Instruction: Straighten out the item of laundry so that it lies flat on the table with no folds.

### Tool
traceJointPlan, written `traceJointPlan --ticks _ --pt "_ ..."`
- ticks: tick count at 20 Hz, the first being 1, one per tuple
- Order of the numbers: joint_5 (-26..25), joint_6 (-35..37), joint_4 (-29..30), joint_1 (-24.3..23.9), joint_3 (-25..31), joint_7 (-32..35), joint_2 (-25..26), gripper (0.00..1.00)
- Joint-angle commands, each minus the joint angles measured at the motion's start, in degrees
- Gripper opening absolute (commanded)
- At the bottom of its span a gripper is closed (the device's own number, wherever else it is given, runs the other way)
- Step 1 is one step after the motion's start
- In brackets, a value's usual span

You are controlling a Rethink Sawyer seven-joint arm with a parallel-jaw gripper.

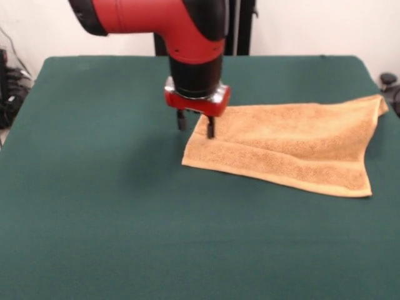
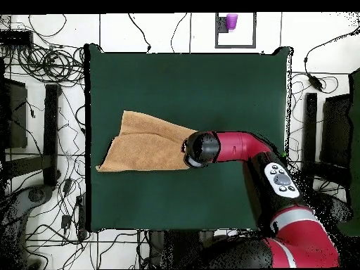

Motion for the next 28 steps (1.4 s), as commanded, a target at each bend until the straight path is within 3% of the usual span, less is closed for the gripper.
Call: traceJointPlan --ticks 1,10,17,28 --pt "-3.14 6.43 1.23 -2.38 6.12 -17.56 -5.19 1.0" --pt "-6.17 5.03 1.24 -2.51 6.75 -15.4 -4.8 1.0" --pt "-2.46 3.61 4.48 -4.88 9.97 -12.44 -3.32 1.0" --pt "-3.06 -1.23 5.54 -6.62 12.33 -9.69 0.78 1.0"
